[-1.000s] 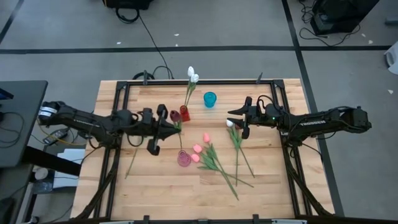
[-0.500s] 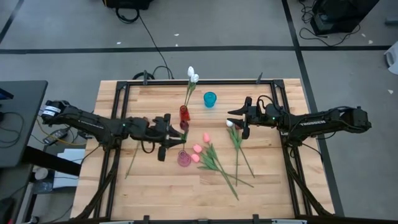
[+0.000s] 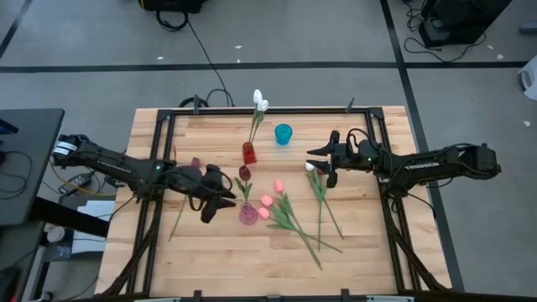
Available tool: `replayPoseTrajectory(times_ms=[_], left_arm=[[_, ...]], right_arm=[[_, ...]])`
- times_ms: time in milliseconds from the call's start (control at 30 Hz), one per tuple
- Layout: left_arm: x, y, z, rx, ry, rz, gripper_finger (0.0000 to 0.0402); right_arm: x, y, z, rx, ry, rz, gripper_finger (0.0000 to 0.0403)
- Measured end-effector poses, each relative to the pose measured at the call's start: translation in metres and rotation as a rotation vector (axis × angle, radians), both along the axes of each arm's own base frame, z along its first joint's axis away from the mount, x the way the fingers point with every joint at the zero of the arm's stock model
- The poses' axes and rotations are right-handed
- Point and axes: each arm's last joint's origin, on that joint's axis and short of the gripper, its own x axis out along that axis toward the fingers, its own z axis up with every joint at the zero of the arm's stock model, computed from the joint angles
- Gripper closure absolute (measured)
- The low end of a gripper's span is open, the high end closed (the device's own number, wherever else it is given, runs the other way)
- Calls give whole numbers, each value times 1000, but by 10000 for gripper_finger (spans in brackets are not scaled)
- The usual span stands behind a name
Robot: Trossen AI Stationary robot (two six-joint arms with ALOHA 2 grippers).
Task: Sort flowers into vase by color
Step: Put the left red tulip into the pink flower vase
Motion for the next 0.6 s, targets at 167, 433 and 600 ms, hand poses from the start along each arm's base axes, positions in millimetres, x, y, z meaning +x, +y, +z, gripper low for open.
replayPoseTrajectory(times_ms=[167, 433, 600], left_arm=[[-19, 0, -9, -60, 187, 98, 255], [-54, 12, -44, -156, 687, 571, 255], [-59, 20, -58, -136, 867, 785, 255]], right_arm=[[0, 0, 1, -5, -5, 0, 249], [0, 0, 1, -1, -9, 3, 249], [0, 0, 2, -7, -17, 4, 249]])
